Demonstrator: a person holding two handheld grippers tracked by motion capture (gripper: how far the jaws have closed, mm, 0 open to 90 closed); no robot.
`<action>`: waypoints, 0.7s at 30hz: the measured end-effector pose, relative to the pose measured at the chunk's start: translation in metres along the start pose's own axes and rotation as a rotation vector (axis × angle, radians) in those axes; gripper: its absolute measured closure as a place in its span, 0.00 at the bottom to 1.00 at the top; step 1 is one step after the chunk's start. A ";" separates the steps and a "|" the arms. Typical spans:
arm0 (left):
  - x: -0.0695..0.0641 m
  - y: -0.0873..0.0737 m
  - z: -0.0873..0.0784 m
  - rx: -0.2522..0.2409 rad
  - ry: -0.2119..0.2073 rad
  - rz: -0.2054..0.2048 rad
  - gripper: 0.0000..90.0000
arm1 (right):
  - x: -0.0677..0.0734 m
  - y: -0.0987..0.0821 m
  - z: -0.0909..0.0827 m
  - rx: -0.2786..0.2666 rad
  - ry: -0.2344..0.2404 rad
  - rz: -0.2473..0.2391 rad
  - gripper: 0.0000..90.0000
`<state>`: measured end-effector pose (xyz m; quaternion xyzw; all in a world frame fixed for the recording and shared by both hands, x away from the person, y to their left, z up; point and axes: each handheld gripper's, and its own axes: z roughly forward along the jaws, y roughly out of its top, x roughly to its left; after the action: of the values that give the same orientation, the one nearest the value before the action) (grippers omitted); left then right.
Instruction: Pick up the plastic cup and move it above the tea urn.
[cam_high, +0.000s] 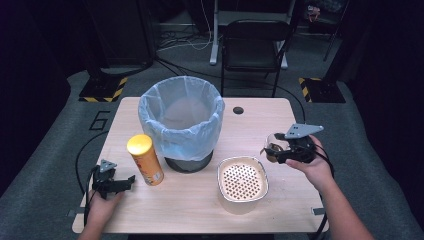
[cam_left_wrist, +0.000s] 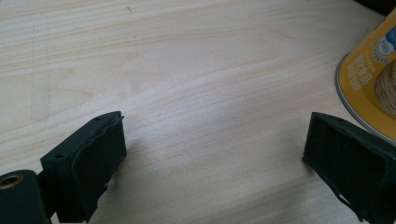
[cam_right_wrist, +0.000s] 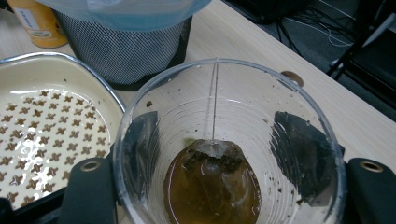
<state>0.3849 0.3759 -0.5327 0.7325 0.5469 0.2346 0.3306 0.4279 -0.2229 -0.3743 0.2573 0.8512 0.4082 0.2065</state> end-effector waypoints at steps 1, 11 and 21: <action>0.000 0.000 0.000 0.001 0.000 0.000 0.06 | 0.000 0.001 0.001 0.001 0.003 0.000 0.36; 0.000 0.000 0.000 0.001 -0.002 0.005 0.06 | 0.010 0.036 0.009 -0.051 0.011 -0.183 0.36; 0.000 0.000 0.000 0.001 -0.002 0.005 0.06 | 0.025 0.054 0.009 -0.082 0.054 -0.303 0.35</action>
<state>0.3852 0.3761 -0.5326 0.7344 0.5448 0.2341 0.3303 0.4280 -0.1736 -0.3392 0.1060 0.8681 0.4138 0.2529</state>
